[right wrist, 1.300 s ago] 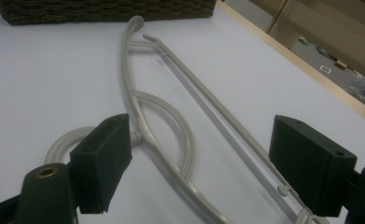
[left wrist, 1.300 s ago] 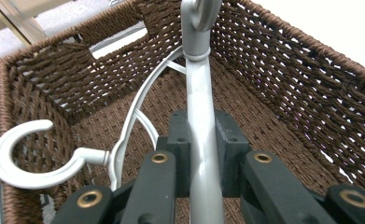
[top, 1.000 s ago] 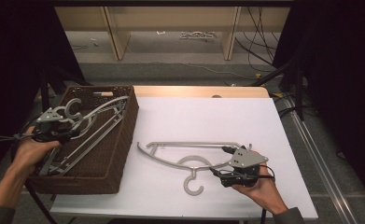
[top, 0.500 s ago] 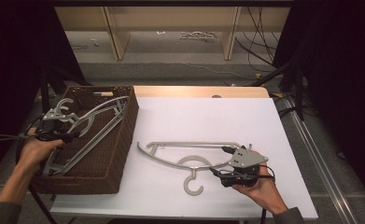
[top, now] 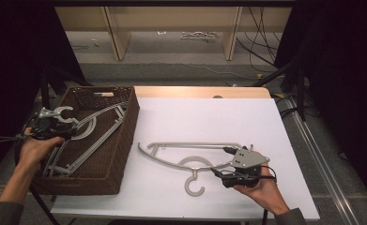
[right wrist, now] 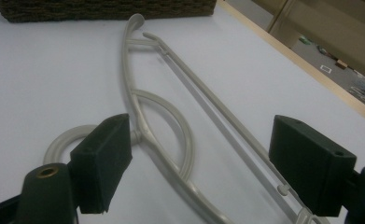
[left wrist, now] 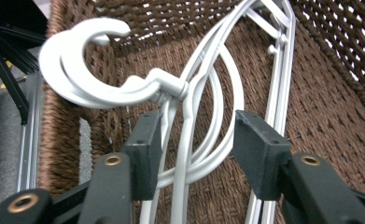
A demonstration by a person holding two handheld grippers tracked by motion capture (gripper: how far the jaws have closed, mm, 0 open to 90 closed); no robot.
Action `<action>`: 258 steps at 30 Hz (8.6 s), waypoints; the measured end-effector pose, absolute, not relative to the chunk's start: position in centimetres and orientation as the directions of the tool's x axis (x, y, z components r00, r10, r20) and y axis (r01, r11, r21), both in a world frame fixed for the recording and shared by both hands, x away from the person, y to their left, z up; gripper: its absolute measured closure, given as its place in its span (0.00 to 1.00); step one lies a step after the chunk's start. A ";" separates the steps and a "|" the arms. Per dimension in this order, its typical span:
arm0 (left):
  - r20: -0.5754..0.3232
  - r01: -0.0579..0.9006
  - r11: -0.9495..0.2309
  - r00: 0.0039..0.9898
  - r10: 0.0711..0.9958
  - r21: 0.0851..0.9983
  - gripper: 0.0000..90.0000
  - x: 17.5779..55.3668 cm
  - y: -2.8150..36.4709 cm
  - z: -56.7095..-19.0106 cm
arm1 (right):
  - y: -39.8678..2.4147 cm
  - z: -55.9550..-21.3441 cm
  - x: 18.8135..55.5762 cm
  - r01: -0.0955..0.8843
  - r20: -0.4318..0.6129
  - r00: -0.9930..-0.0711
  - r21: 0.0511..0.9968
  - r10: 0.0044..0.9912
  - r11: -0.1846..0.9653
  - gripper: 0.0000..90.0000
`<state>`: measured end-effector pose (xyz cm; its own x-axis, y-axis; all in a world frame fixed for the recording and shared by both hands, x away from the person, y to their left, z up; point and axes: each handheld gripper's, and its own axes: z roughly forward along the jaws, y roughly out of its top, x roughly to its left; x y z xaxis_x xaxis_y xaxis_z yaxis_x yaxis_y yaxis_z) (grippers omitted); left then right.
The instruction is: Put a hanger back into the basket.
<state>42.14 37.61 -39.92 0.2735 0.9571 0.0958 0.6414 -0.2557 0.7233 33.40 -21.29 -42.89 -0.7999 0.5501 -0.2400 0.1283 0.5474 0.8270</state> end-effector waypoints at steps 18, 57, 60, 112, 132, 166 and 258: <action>-0.057 0.448 -0.102 0.329 0.943 0.888 0.31 37.0 34.6 -35.8 | -21.3 -42.8 33.4 0.123 -0.228 -0.800 0.844 0.556 0.522 0.25; 0.010 0.121 -0.131 0.696 0.718 0.984 0.18 29.1 19.1 -41.3 | -21.6 -42.9 32.4 0.204 -0.034 -0.776 0.931 0.630 0.301 0.18; -0.010 0.154 -0.135 0.697 0.717 0.979 0.18 28.9 18.9 -42.2 | -21.4 -43.0 32.4 0.193 -0.047 -0.777 0.931 0.627 0.309 0.18; 0.014 0.144 -0.172 0.725 0.688 0.975 0.19 28.4 18.1 -43.1 | -18.6 -46.5 39.8 0.237 -0.135 -0.935 0.451 0.329 0.860 0.57; 0.022 0.145 -0.185 0.728 0.685 0.972 0.19 28.4 18.0 -43.3 | -17.3 -46.0 41.2 0.287 -0.029 -0.950 0.317 0.311 0.904 0.69; 0.158 0.098 -0.367 0.778 0.608 0.925 0.29 28.8 15.5 -43.9 | -16.6 -45.4 40.3 -0.020 -0.133 -0.991 0.276 0.018 0.961 0.90; 0.264 0.107 -0.673 0.866 0.425 0.731 0.89 40.3 8.1 -37.4 | -21.3 -36.8 39.7 0.226 -0.186 -0.765 0.819 0.616 0.528 0.32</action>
<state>40.27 8.05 -37.45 0.8662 0.4245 0.2636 0.1075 -0.6735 0.7314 39.70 -21.25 -36.83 -0.7654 0.6161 -0.1859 0.2262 0.5280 0.8185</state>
